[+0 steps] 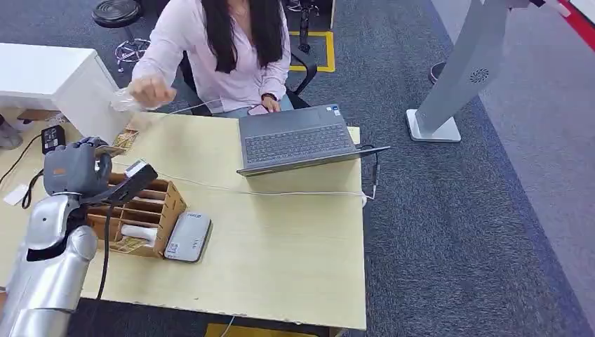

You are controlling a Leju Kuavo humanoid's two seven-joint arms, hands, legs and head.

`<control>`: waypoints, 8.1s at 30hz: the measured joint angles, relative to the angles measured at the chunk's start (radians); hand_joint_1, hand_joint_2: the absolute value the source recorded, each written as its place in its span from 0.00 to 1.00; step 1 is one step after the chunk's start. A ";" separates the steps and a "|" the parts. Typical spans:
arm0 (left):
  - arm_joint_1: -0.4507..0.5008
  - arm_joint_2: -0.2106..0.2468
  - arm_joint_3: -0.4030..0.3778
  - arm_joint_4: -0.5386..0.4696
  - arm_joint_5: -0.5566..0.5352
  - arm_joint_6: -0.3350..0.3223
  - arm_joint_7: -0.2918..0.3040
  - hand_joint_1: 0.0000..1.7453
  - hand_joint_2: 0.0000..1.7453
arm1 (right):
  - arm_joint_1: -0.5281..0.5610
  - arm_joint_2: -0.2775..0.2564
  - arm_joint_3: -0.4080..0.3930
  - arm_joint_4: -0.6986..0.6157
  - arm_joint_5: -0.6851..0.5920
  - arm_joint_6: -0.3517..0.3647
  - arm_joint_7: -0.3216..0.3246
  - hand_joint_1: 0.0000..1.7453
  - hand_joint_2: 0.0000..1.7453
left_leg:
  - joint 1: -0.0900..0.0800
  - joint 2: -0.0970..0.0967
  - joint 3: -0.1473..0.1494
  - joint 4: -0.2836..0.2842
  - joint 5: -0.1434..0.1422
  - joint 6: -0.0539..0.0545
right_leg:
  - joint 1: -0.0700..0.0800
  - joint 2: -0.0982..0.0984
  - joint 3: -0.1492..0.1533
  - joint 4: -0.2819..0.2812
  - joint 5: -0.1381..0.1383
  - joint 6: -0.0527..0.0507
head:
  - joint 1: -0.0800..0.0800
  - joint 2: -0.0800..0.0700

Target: Pass the card to the sensor for recognition and then transmit it.

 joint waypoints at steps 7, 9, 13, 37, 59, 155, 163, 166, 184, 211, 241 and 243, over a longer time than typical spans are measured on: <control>0.000 0.000 0.000 0.002 0.006 0.003 -0.006 1.00 1.00 | 0.000 0.000 0.000 0.000 0.001 0.000 0.000 0.00 0.00 | 0.000 0.000 0.000 0.000 0.000 0.000 | 0.000 0.000 0.000 0.000 0.000 0.000 | 0.000 0.000; 0.002 0.001 0.000 0.002 0.009 0.005 -0.018 1.00 1.00 | 0.000 0.000 0.000 0.000 0.002 0.000 0.000 0.00 0.00 | 0.000 0.000 0.000 0.000 0.000 0.000 | 0.000 0.000 0.000 0.000 0.000 0.000 | 0.000 0.000; 0.024 -0.010 -0.013 -0.019 0.005 0.007 -0.039 1.00 1.00 | 0.000 0.000 0.000 0.000 0.002 -0.001 0.000 0.00 0.00 | 0.000 0.000 0.000 0.000 0.000 0.000 | 0.000 0.000 0.000 0.000 0.000 0.000 | 0.000 0.000; 0.238 -0.113 -0.263 -0.202 -0.087 -0.021 0.015 1.00 1.00 | 0.001 0.000 -0.002 0.002 -0.006 -0.018 0.000 0.00 0.00 | 0.000 0.000 0.000 0.000 0.000 0.000 | 0.000 0.000 0.000 0.000 0.000 0.000 | 0.000 0.000; 0.385 -0.110 -0.299 -0.203 -0.138 -0.049 0.055 1.00 1.00 | 0.002 0.000 -0.020 0.005 -0.016 -0.026 0.006 0.00 0.00 | 0.000 0.000 -0.001 0.000 0.000 0.000 | 0.000 -0.001 0.000 0.000 0.000 0.000 | 0.000 0.000; 0.347 -0.110 -0.150 -0.089 -0.217 -0.051 0.162 1.00 1.00 | 0.003 -0.002 -0.006 0.006 0.058 0.002 0.000 0.00 0.00 | 0.000 0.000 0.000 0.000 0.000 0.000 | 0.000 -0.001 0.000 0.000 0.000 0.000 | 0.000 0.000; 0.331 -0.156 -0.153 -0.094 -0.245 0.020 0.145 1.00 1.00 | 0.003 -0.002 0.000 0.006 0.060 0.005 -0.009 0.00 0.00 | 0.000 0.000 0.000 0.000 0.000 0.000 | 0.000 -0.001 0.000 0.000 0.000 0.000 | 0.000 0.000; 0.325 -0.164 -0.154 -0.092 -0.246 0.011 0.144 1.00 1.00 | 0.003 -0.002 0.000 0.006 0.061 0.008 -0.012 0.00 0.00 | 0.000 0.000 0.000 0.000 0.000 0.000 | 0.000 -0.001 -0.001 0.000 0.000 0.000 | 0.000 0.000; 0.291 -0.180 -0.162 0.014 -0.247 -0.068 0.147 1.00 1.00 | 0.003 -0.002 0.011 0.006 0.063 0.019 -0.015 0.00 0.00 | 0.000 0.000 0.000 0.000 0.000 0.000 | 0.000 -0.001 0.000 0.000 0.000 0.000 | 0.000 0.000; 0.224 -0.157 -0.178 0.004 -0.245 0.095 0.144 1.00 1.00 | 0.003 -0.004 0.024 0.006 0.065 0.024 -0.028 0.00 0.00 | 0.000 -0.001 0.003 0.000 0.001 0.000 | 0.000 -0.001 0.003 0.000 0.001 0.001 | 0.000 0.000; -0.237 -0.005 -0.116 0.256 -0.255 0.175 0.127 1.00 1.00 | 0.000 -0.015 0.100 0.006 0.066 0.050 -0.050 0.00 0.00 | 0.000 -0.001 0.000 0.000 0.003 -0.001 | 0.000 0.000 0.001 0.001 0.002 0.001 | 0.000 0.000; -0.244 -0.003 -0.116 0.274 -0.255 0.175 0.127 1.00 1.00 | 0.000 -0.015 0.101 0.006 0.066 0.051 -0.050 0.00 0.00 | 0.000 -0.001 0.000 0.000 0.002 -0.001 | 0.000 0.000 0.001 0.001 0.002 0.001 | 0.000 0.000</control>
